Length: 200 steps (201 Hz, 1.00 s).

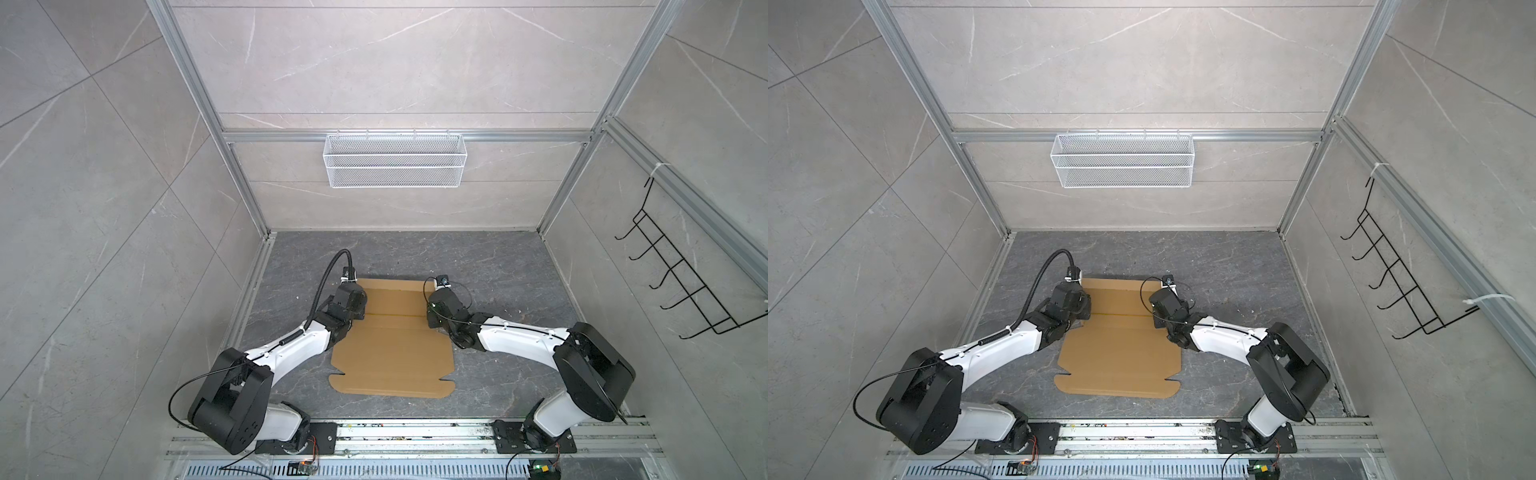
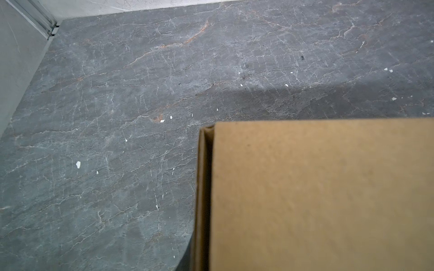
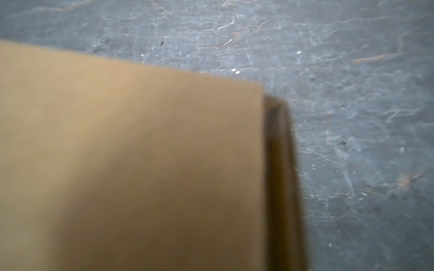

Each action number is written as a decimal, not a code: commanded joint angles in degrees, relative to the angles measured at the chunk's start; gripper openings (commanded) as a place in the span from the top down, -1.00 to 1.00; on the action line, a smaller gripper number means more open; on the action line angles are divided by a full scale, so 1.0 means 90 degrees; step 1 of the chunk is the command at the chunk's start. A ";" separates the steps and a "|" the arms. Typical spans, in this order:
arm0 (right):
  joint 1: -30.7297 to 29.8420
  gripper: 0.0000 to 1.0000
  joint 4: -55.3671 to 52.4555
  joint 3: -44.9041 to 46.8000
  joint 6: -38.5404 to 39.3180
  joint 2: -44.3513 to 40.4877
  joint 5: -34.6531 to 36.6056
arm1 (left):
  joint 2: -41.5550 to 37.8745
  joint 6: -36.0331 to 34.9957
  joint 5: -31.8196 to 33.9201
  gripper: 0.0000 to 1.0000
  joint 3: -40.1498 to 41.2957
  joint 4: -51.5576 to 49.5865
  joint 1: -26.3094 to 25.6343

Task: Assemble paper box
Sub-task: Fold the bottom flaps of a flat cardboard box at the center of the table, then place the paper box at the center of the table.

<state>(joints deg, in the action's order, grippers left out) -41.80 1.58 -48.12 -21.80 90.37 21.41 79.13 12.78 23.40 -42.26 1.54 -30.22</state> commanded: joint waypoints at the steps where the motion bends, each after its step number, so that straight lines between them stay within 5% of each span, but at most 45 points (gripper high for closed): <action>1: 0.0175 -0.24 -0.0501 -0.0050 0.0512 -0.0655 -0.0843 | 0.0021 -0.0477 -0.0059 1.00 -0.0450 -0.0188 0.0081; 38: 0.0665 -0.44 -0.1681 -0.0212 0.1117 -0.1485 -0.1795 | 0.0165 -0.0602 -0.0586 1.00 -0.0945 -0.0920 0.0431; 89: 0.1126 -0.46 -0.2644 -0.1124 0.1194 -0.1845 -0.3039 | 0.0675 -0.1166 -0.1711 1.00 -0.2412 -0.3008 0.0991; 136: 0.1703 -0.40 -0.2745 -0.2579 -0.0211 -0.0709 -0.4780 | 0.1394 -0.1920 -0.2410 1.00 -0.3816 -0.5197 0.1200; 200: 0.1634 -0.24 -0.2605 -0.3018 -0.1248 0.0815 -0.5767 | 0.2288 -0.2406 -0.2455 1.00 -0.4996 -0.6933 0.1127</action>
<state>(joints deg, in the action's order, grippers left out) -26.26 -20.91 -76.99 -27.81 95.00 -25.26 98.48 -6.24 2.68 -82.76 -52.03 -19.64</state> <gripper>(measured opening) 0.628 0.095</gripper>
